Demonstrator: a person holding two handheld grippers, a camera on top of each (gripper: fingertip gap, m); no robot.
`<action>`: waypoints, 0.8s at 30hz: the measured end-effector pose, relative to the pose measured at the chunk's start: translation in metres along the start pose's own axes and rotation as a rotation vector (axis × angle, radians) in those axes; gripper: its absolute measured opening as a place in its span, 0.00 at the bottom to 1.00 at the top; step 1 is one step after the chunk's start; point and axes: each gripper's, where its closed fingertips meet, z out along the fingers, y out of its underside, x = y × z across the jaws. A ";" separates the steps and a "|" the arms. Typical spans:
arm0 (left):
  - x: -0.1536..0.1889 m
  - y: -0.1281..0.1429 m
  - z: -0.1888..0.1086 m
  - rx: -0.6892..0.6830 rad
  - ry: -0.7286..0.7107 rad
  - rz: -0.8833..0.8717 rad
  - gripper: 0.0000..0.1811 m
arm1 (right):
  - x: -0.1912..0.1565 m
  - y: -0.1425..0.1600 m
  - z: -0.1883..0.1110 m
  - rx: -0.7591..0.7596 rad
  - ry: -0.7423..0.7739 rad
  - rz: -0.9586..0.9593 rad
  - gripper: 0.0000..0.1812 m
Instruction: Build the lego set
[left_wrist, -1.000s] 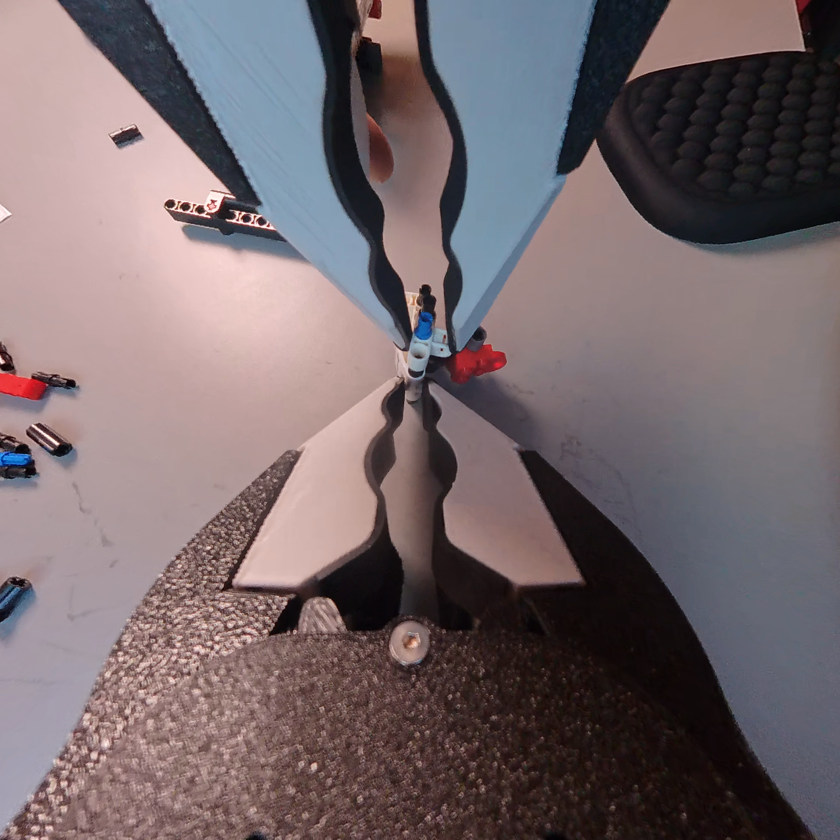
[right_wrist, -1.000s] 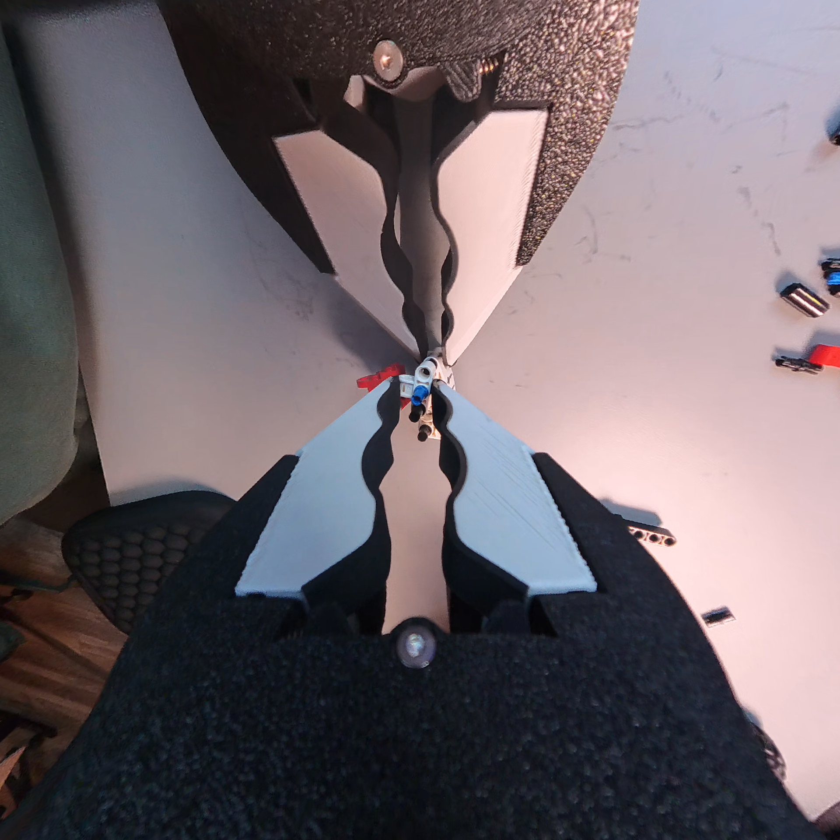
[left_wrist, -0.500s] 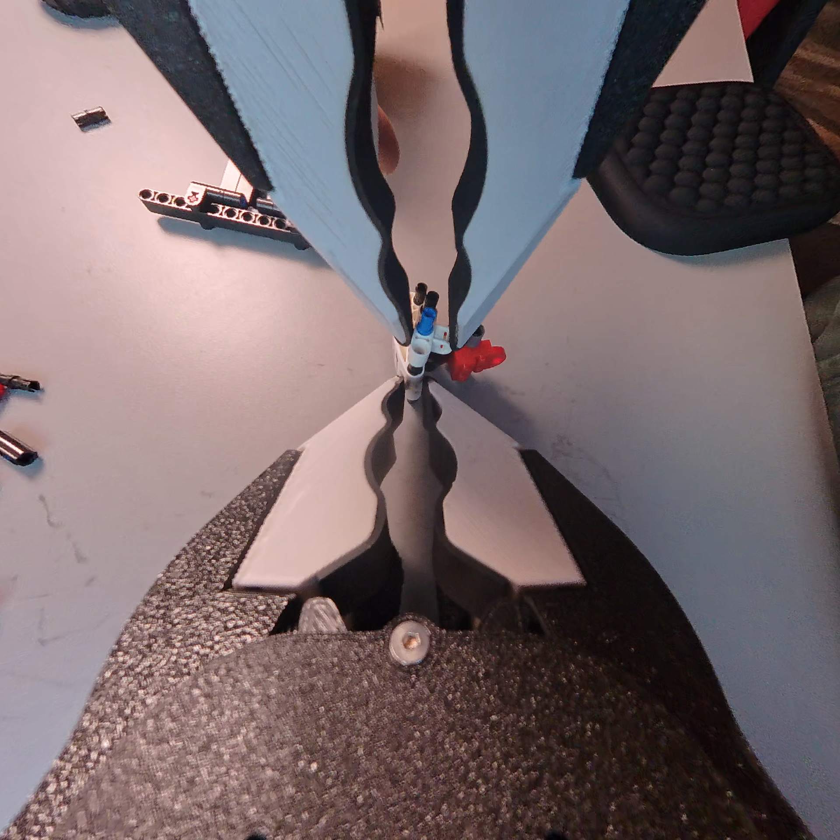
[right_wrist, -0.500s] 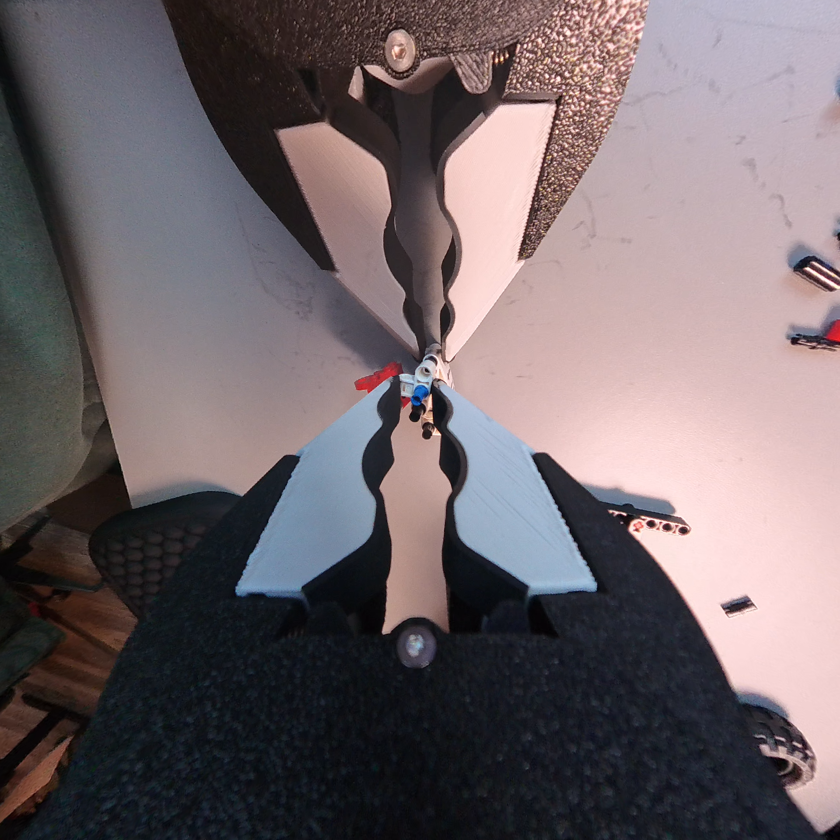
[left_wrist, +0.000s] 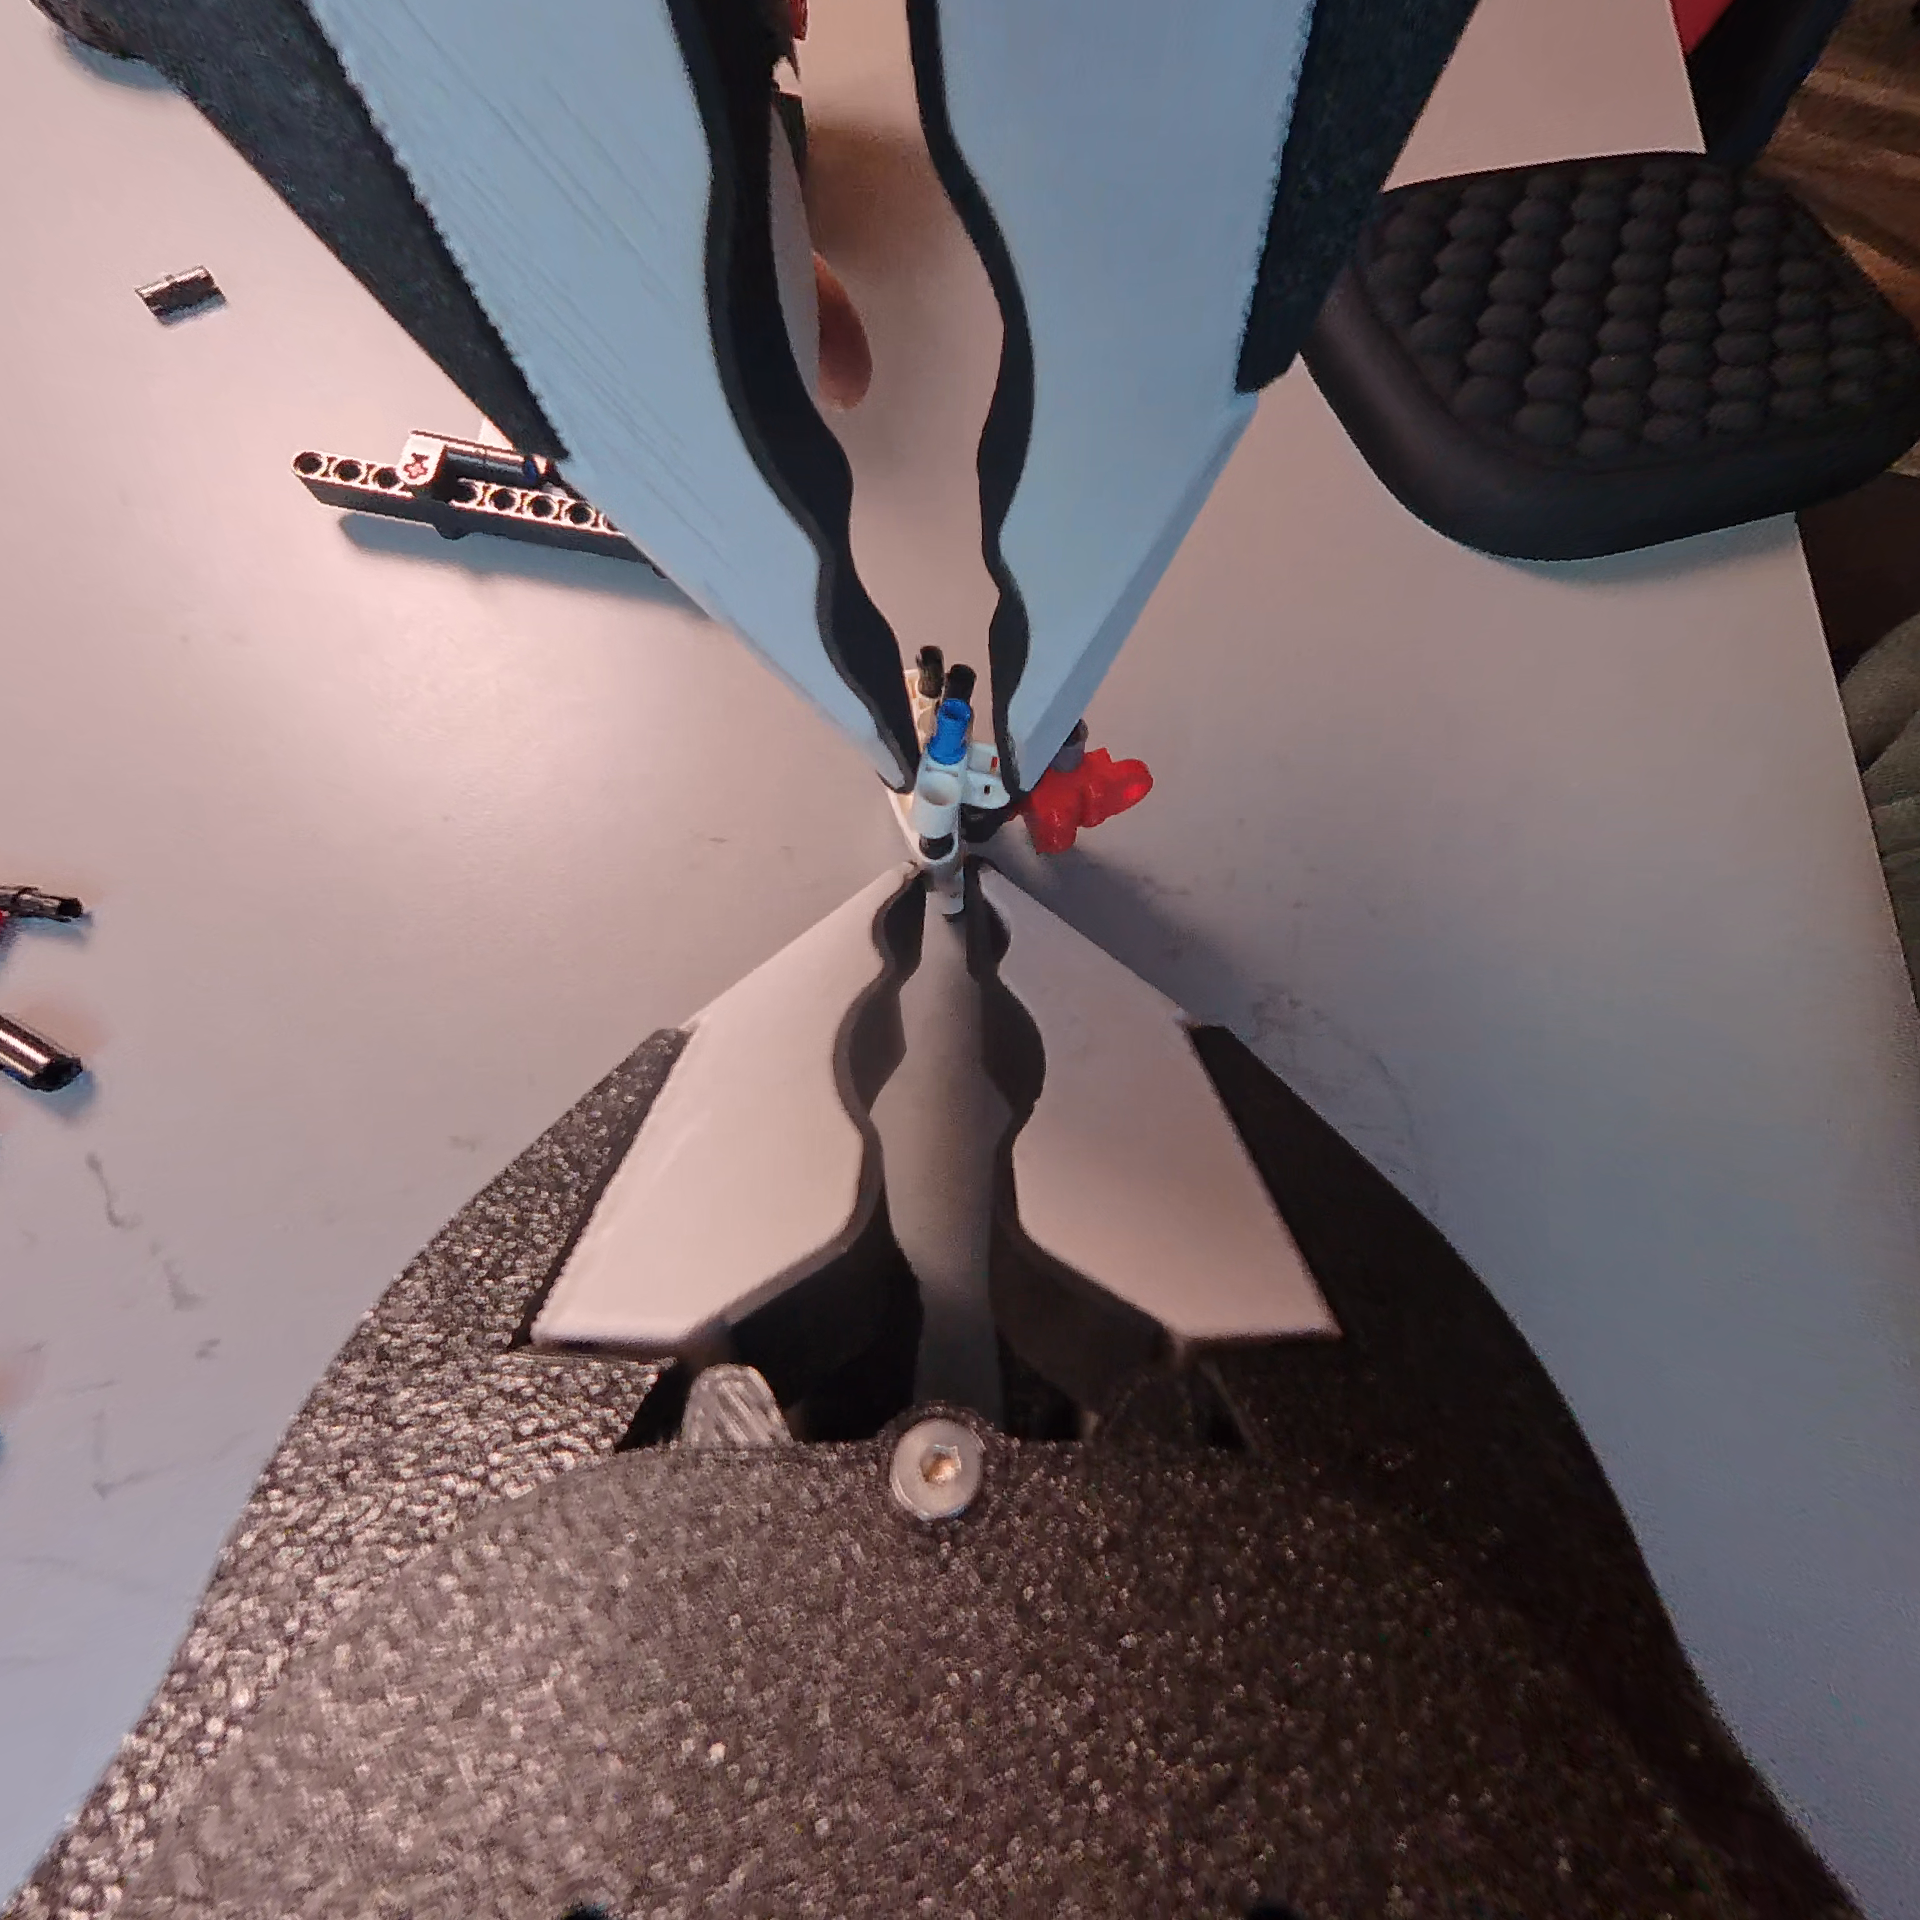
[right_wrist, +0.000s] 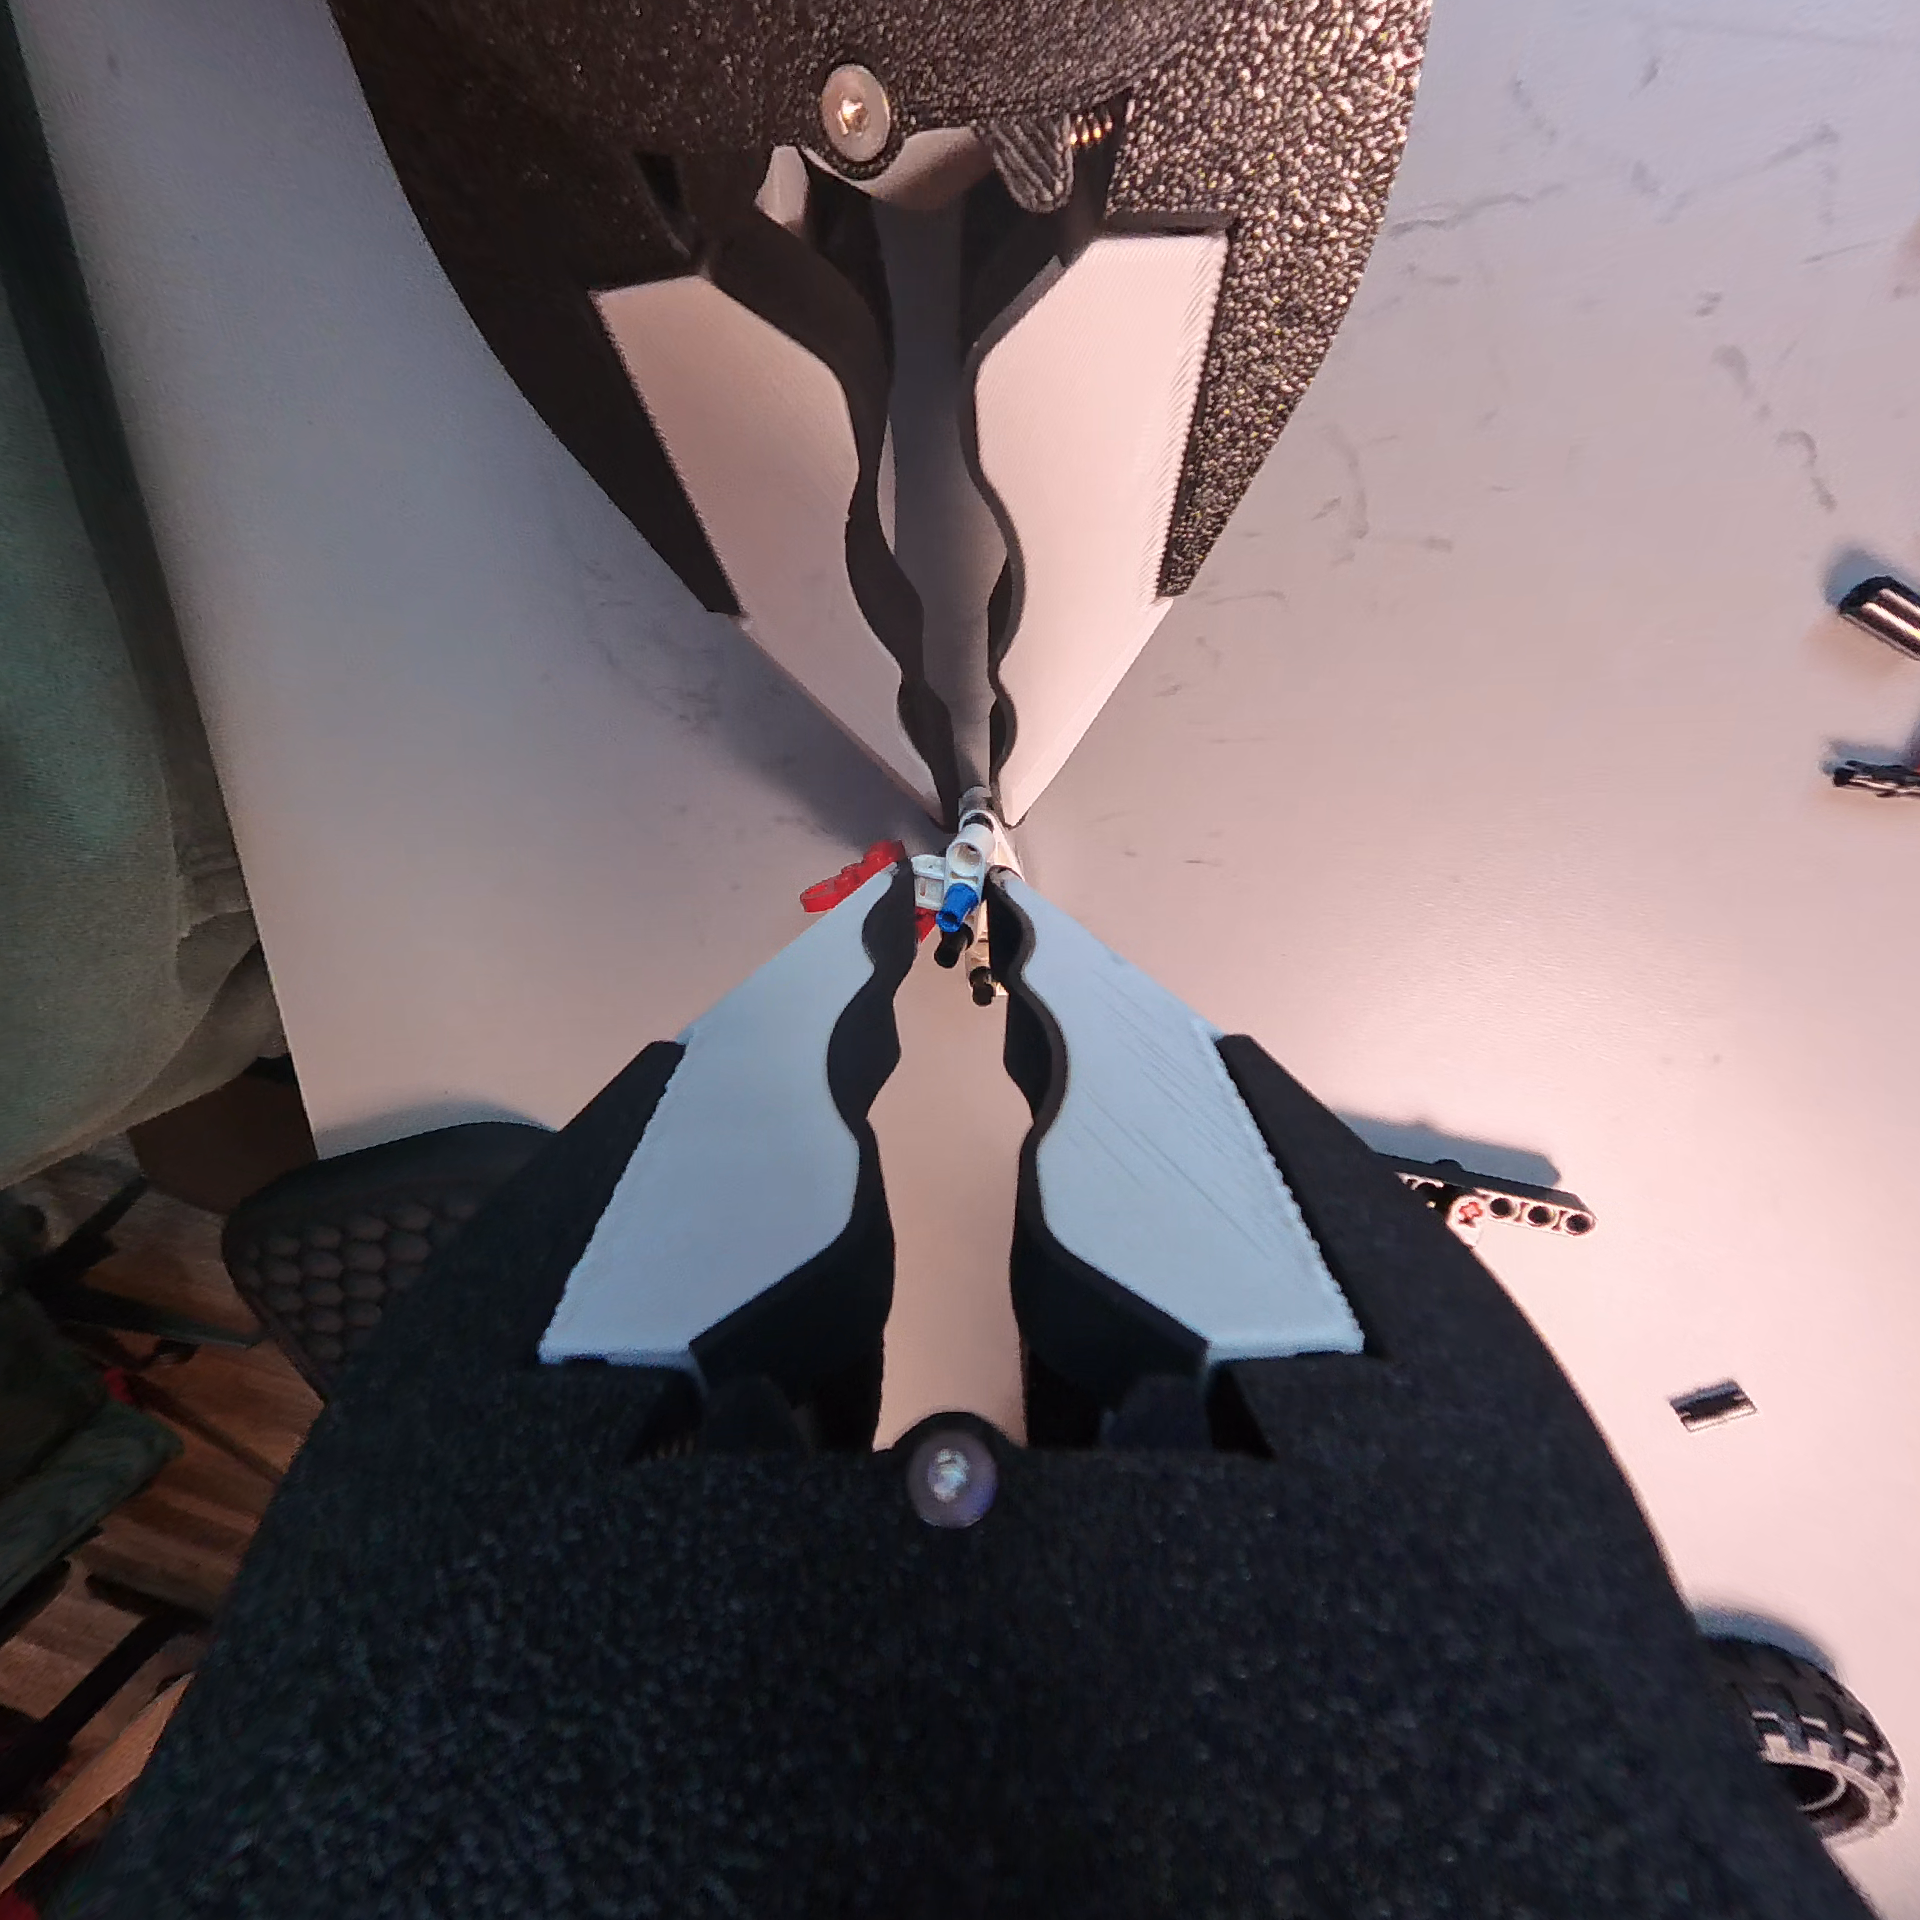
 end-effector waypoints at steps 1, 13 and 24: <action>0.000 0.000 0.000 0.000 -0.002 0.003 0.04 | -0.001 0.000 0.000 0.000 0.000 -0.002 0.07; 0.007 -0.003 0.004 -0.009 -0.052 0.128 0.03 | -0.014 0.004 0.007 -0.011 -0.060 0.000 0.07; 0.007 -0.005 0.002 0.015 -0.007 0.048 0.03 | -0.008 -0.005 0.001 0.149 0.170 -0.012 0.09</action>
